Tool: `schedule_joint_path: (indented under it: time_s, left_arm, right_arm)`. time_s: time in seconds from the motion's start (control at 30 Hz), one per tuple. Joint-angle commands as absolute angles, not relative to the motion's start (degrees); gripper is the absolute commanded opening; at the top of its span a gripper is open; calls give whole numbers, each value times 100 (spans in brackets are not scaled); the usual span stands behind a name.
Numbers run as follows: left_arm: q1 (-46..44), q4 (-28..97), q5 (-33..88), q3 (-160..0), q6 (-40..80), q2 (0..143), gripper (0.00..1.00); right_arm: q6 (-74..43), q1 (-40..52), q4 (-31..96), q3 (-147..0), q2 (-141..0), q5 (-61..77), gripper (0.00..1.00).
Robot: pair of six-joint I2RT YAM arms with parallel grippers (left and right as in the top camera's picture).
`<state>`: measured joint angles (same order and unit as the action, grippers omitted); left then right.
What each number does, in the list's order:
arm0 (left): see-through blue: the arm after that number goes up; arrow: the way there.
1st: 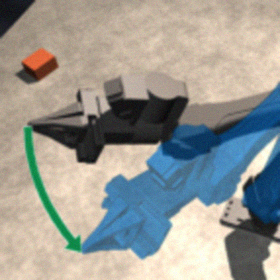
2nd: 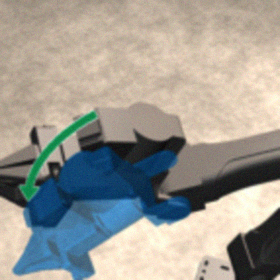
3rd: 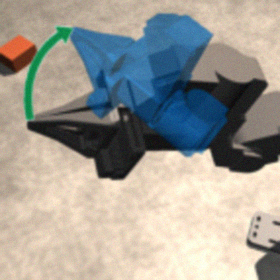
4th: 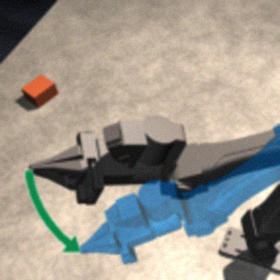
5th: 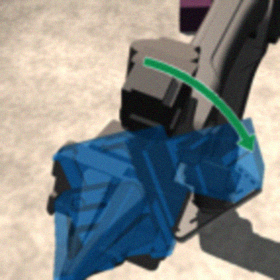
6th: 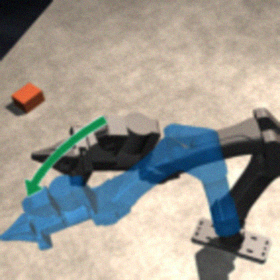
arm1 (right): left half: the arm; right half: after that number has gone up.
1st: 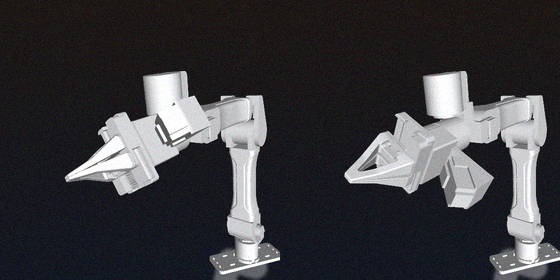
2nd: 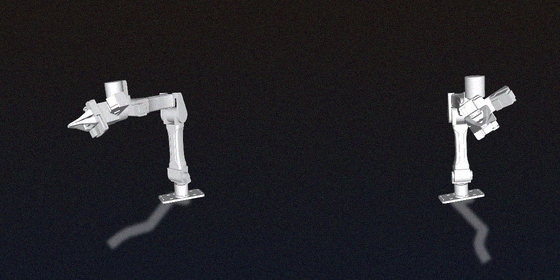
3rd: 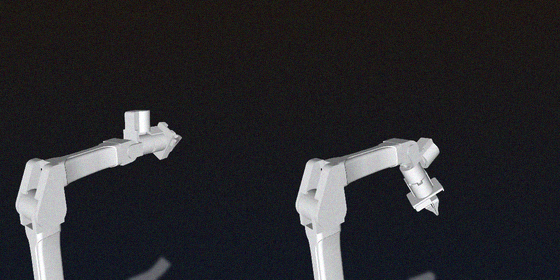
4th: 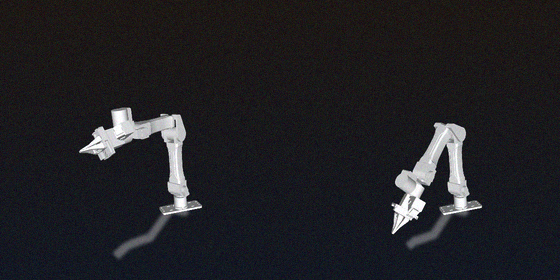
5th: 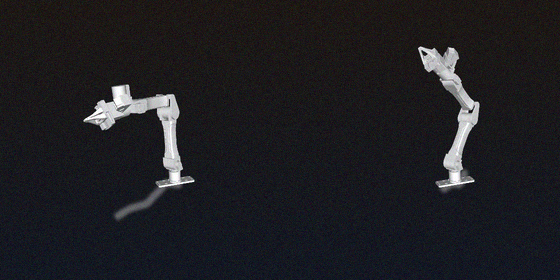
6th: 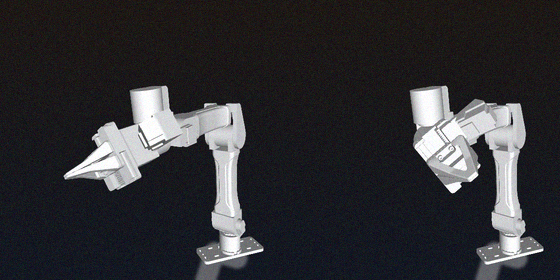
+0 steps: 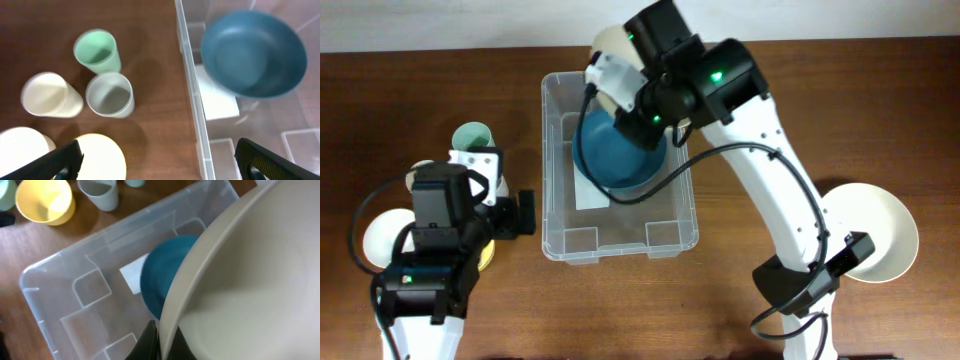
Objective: Pack container
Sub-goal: 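Carry the cream bowl over and set it onto the teal plate, then move the right gripper to the near cream bowl and grasp its rim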
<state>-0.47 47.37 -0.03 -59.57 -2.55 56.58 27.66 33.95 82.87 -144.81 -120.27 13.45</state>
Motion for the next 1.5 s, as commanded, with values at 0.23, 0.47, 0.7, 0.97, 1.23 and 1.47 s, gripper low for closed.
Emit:
schedule_joint_path:
  time_s: [0.23, 0.47, 0.7, 0.97, 1.23, 1.47]
  left_arm:
    - [250, 5013, -565, -6425, 73, 5649, 100]
    - [873, 5363, -517, -6777, 89, 5940, 99]
    - [869, 5363, -386, -6777, 86, 6141, 100]
    - [869, 5363, -384, -6777, 86, 6139, 99]
    - [869, 5363, -384, -6777, 86, 6139, 100]
    - [869, 5363, -381, -6777, 86, 6139, 99]
  right_arm:
    - [3033, 3542, 7142, -12328, -11942, 1374, 4]
    - [3310, 3712, 6670, -11913, -11942, 1302, 4]
    - [3715, 3795, 6659, -11913, -12005, 1304, 4]
    - [3708, 3787, 6571, -11902, -12287, 1288, 18]
    - [3203, 3747, 6499, -12178, -12114, 652, 28]
    - [95, 2593, 6294, -13102, -11410, -1393, 60]
